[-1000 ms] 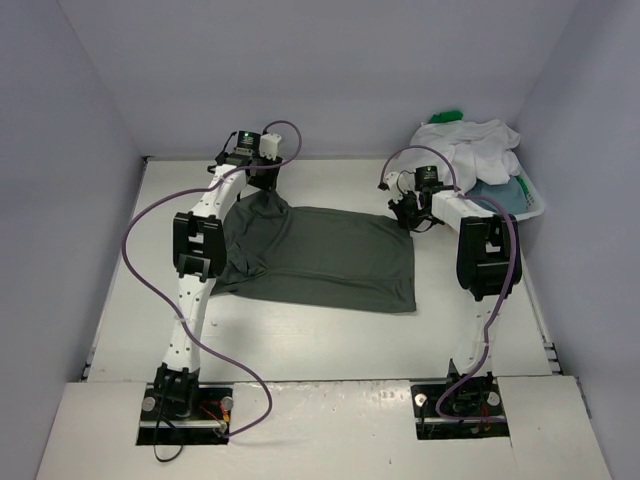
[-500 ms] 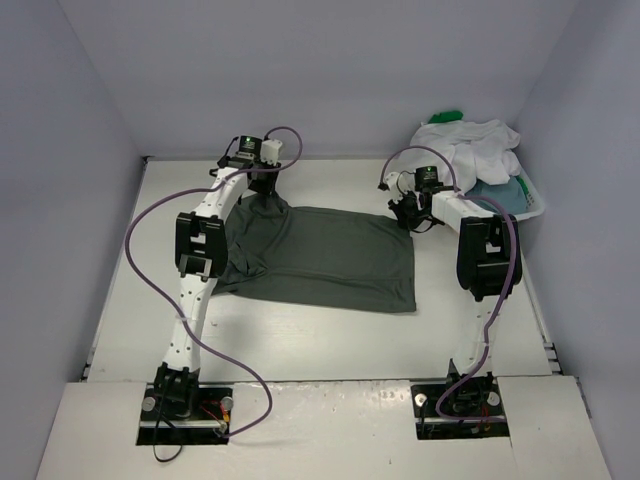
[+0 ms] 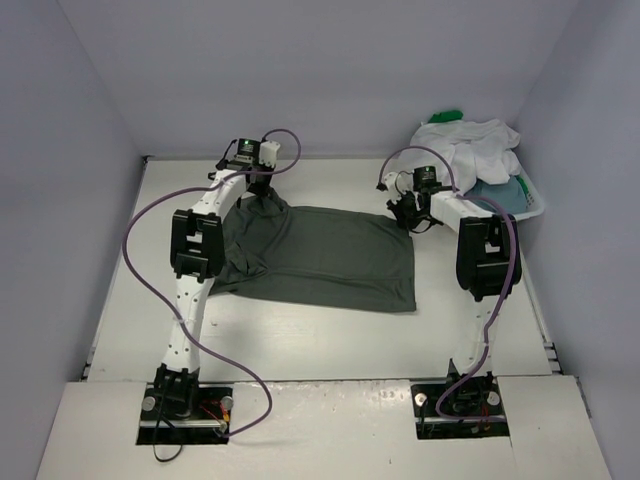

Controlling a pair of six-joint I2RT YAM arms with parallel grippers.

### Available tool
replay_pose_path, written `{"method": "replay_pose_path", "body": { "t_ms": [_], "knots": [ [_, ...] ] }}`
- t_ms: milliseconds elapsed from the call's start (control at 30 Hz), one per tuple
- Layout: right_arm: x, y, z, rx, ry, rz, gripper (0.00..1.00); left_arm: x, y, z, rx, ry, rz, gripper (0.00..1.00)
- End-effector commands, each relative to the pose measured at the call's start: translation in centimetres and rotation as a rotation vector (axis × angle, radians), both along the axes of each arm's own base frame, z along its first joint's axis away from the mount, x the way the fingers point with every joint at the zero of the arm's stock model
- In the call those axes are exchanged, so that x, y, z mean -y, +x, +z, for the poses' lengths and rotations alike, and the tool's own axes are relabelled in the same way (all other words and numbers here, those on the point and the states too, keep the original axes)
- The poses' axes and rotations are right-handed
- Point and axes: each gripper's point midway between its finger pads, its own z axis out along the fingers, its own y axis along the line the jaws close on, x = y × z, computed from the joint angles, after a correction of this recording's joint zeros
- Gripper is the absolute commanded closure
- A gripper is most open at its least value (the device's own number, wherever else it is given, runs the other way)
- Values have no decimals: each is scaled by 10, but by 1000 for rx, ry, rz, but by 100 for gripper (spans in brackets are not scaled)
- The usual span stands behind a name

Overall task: Fold and stack the t-shirts
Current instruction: Fold the 1/3-folded T-shirt at the center of the board.

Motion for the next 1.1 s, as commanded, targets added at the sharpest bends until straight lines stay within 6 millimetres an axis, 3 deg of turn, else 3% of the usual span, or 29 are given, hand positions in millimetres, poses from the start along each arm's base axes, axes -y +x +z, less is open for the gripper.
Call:
{"method": "replay_pose_path", "body": {
  "t_ms": [0,200,567,800,933,1067],
  "knots": [
    [4,-45,-40,-173,-56,2,100,-7,21,114,251,-39,44,100],
    [9,-42,-31,-120,-97,-19,100,-17,10,137,282,-38,55,100],
    [16,-41,-7,-11,-183,-61,100,-36,-17,150,275,-53,67,100],
    [17,-36,8,52,-239,-77,100,-30,-38,146,219,-110,29,100],
    [18,-19,29,191,-254,-120,100,-22,-47,149,203,-157,6,100],
    [17,-8,39,251,-242,-132,100,-18,-51,155,200,-183,-6,100]
  ]
}}
